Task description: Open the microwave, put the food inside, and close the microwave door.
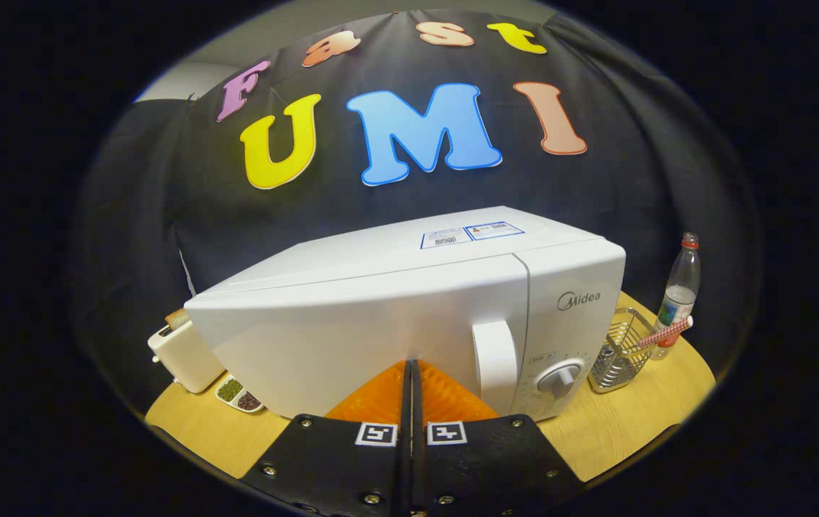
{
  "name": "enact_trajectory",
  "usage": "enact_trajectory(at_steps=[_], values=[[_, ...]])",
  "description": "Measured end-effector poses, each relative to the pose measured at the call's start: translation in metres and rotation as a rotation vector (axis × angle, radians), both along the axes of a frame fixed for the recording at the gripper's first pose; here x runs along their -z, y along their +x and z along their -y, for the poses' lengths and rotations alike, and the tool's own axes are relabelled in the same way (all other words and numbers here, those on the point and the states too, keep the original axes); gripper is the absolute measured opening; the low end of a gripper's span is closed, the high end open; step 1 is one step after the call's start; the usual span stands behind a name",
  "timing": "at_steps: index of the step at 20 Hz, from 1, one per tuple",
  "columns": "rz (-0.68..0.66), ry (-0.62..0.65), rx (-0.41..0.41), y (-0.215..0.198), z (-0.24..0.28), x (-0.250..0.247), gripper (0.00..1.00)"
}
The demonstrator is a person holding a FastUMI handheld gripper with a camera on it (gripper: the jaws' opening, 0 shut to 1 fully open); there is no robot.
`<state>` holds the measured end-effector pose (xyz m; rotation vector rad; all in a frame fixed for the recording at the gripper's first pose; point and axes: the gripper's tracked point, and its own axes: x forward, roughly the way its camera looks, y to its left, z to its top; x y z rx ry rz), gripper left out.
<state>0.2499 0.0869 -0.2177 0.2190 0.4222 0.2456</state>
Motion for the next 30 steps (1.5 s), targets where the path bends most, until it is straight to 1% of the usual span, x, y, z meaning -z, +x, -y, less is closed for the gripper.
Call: enact_trajectory(at_steps=[2, 5, 9, 15, 21, 30], values=[[0.003, -0.022, 0.004, -0.001, 0.002, 0.0, 0.01], [0.026, -0.027, 0.01, -0.009, 0.005, -0.015, 0.01], [0.081, -0.058, 0.023, -0.031, 0.013, -0.044, 0.01], [0.161, -0.076, 0.062, -0.079, 0.026, -0.093, 0.01], [0.211, -0.097, 0.09, -0.13, 0.032, -0.118, 0.01], [0.238, -0.142, 0.109, -0.215, 0.034, -0.129, 0.01]])
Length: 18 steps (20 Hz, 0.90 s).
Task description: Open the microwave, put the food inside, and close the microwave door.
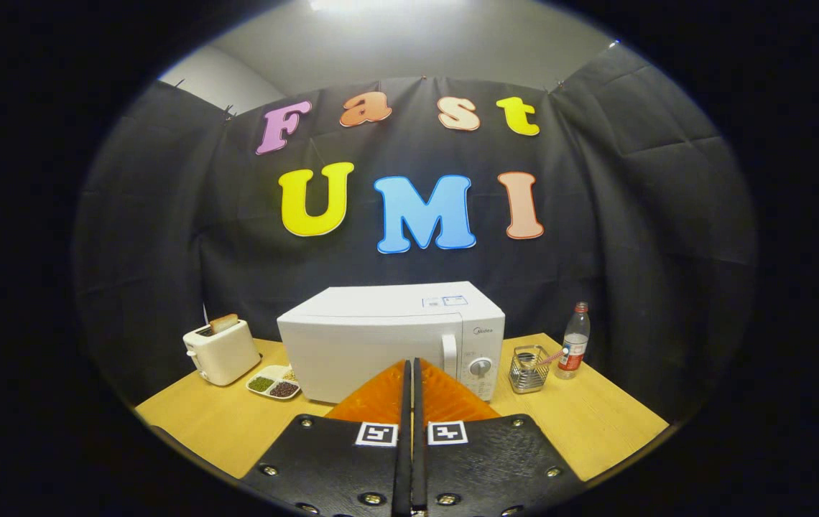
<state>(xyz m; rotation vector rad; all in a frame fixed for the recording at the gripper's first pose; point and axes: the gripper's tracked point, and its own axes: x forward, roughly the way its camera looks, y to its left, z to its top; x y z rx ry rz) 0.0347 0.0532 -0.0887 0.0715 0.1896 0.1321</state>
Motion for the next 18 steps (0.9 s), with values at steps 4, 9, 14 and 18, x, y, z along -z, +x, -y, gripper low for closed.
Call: enact_trajectory(at_steps=[4, 9, 14, 18], values=[[0.011, -0.014, 0.008, -0.031, 0.0, -0.005, 0.02], [0.037, -0.011, 0.008, -0.06, -0.001, -0.011, 0.8], [0.047, 0.016, 0.022, -0.072, -0.002, -0.017, 0.97], [0.052, 0.038, 0.037, -0.075, -0.008, -0.02, 0.97]])
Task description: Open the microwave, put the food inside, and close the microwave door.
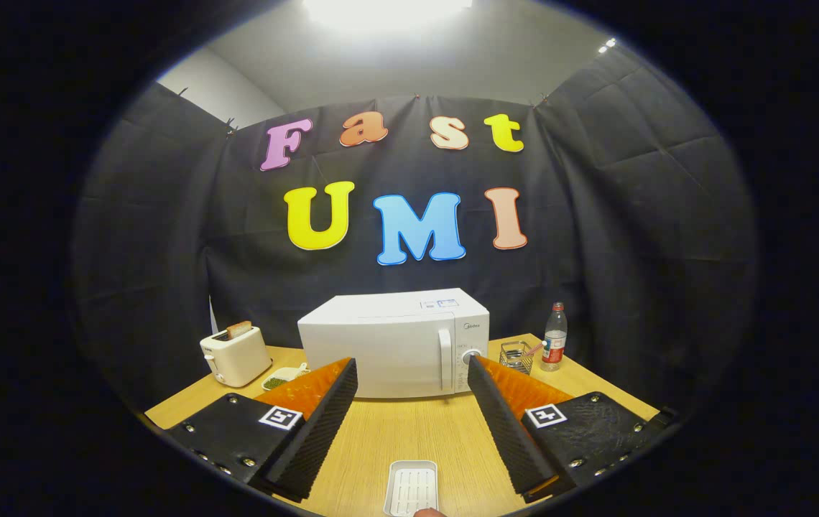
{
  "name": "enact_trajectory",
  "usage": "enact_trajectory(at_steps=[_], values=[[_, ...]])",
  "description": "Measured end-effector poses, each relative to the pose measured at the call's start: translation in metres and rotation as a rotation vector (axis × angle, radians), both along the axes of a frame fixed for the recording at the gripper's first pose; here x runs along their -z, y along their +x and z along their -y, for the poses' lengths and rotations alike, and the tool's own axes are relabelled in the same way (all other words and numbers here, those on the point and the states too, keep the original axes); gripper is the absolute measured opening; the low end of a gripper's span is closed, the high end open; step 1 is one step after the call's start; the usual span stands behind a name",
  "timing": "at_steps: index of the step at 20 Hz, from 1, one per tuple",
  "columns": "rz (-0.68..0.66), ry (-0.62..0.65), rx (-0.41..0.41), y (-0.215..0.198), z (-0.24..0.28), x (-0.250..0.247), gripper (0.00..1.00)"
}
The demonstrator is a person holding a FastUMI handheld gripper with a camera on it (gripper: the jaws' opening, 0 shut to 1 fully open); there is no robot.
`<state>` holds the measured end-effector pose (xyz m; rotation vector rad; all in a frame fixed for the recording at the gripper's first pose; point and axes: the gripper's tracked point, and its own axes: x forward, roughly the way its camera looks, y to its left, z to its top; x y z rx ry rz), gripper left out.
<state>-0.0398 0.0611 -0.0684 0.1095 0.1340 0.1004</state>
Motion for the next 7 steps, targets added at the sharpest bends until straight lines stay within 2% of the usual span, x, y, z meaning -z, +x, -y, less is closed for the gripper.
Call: enact_trajectory(at_steps=[7], values=[[0.024, 0.007, -0.027, -0.0034, -0.0087, -0.0104, 0.97]])
